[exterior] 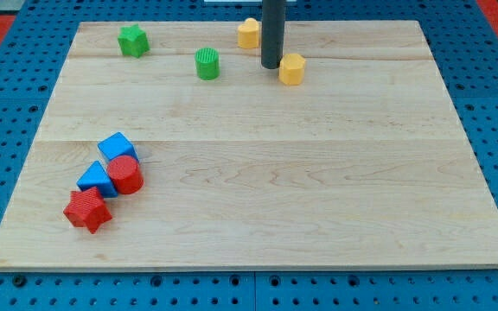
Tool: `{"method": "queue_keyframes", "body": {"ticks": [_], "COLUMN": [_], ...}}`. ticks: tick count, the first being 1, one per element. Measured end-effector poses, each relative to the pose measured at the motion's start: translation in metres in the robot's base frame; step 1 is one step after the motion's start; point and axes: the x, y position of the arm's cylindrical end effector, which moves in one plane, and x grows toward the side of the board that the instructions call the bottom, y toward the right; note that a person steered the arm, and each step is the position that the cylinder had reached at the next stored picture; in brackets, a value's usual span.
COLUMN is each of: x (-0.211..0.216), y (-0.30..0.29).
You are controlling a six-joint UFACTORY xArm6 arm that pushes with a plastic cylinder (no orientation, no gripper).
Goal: Push yellow hexagon towards center right
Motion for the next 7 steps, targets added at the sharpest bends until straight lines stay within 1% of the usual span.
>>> {"method": "queue_keyframes", "body": {"ticks": [1, 2, 3, 4, 5, 6, 7], "x": [0.008, 0.026, 0.03, 0.028, 0.028, 0.036, 0.053], "y": [0.02, 0.041, 0.064, 0.068, 0.099, 0.123, 0.137]}}
